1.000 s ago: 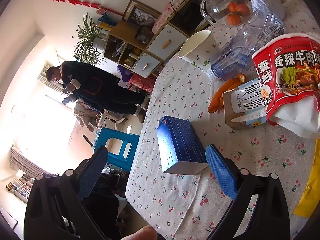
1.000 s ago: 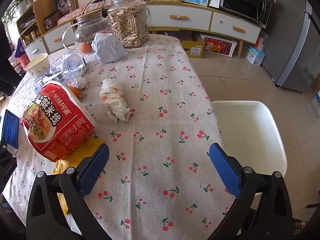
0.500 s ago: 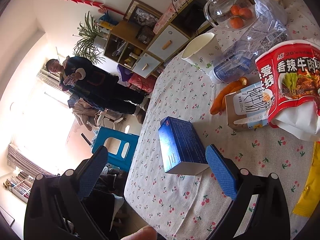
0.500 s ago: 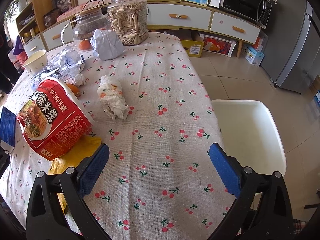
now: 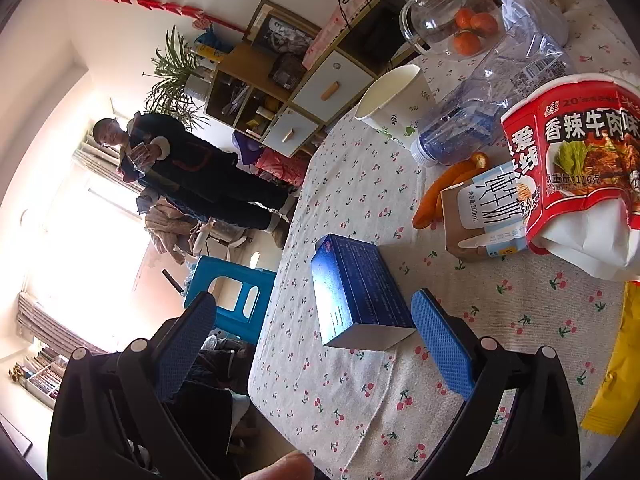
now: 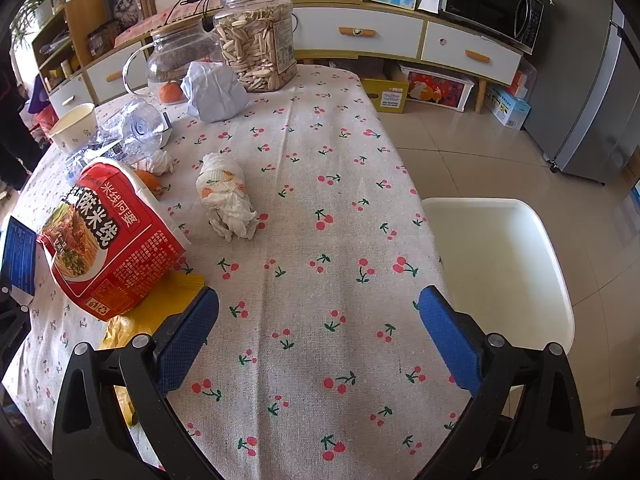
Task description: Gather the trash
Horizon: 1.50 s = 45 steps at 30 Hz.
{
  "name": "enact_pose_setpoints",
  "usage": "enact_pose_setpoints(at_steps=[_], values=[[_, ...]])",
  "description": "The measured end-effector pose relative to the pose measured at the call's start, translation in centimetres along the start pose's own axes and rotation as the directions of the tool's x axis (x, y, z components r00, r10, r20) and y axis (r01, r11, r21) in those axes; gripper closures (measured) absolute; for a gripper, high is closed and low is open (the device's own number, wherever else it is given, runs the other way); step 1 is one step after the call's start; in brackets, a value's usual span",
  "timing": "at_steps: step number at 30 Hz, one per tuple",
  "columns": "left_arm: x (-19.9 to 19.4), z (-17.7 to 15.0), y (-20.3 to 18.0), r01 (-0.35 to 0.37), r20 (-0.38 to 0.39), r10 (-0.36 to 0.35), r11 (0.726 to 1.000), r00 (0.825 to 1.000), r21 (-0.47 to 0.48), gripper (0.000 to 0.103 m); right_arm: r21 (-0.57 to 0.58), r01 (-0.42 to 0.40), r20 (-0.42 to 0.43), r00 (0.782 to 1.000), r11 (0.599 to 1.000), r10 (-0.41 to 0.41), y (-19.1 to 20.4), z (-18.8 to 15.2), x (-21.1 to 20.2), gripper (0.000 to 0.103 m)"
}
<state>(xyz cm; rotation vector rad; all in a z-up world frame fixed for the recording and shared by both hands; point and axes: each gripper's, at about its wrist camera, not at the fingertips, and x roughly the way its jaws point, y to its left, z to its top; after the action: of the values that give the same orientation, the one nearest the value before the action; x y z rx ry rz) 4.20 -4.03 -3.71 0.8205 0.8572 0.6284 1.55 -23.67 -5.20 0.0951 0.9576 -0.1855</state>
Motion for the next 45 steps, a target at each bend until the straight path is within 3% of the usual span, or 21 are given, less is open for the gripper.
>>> enact_pose_setpoints(at_steps=[45], values=[[-0.12, -0.09, -0.28, 0.012, 0.003, -0.012, 1.000, 1.000, 0.001, 0.008, -0.017, 0.004, -0.017, 1.000, 1.000, -0.004, 0.43, -0.21, 0.37, 0.007]])
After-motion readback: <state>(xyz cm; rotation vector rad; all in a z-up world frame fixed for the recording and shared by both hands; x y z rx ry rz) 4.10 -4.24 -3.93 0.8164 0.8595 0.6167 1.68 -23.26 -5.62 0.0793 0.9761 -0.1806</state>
